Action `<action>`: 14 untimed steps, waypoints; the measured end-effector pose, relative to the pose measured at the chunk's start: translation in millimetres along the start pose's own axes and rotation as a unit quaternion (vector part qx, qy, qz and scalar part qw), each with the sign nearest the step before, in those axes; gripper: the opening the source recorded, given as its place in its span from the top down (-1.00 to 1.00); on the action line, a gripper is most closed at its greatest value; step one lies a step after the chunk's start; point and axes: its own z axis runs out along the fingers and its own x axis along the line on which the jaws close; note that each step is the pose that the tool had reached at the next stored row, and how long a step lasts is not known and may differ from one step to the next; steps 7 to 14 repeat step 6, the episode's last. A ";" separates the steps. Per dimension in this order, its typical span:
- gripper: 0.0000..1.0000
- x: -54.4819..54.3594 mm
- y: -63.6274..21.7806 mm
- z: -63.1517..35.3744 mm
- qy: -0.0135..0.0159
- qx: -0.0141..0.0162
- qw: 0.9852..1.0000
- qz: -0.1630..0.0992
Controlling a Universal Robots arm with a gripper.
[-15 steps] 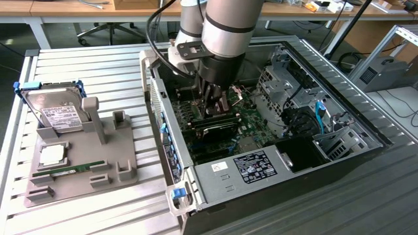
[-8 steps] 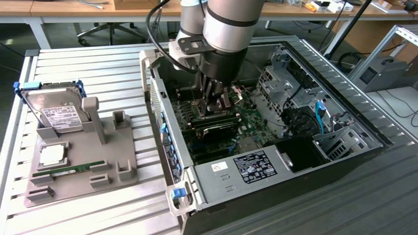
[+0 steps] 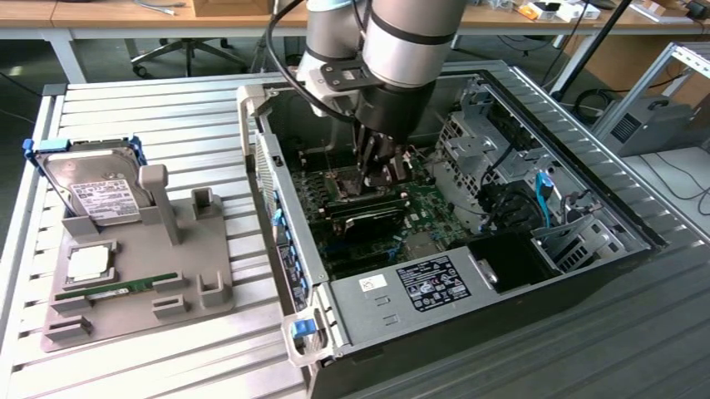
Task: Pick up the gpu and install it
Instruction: 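Press down on the gpu until it lock into place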
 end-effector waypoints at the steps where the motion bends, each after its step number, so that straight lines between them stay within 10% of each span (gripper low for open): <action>1: 0.79 0.0 -0.9 0.0 0.000 0.000 1.000 0.000; 14: 0.79 0.0 -1.0 0.0 0.000 0.000 1.000 0.000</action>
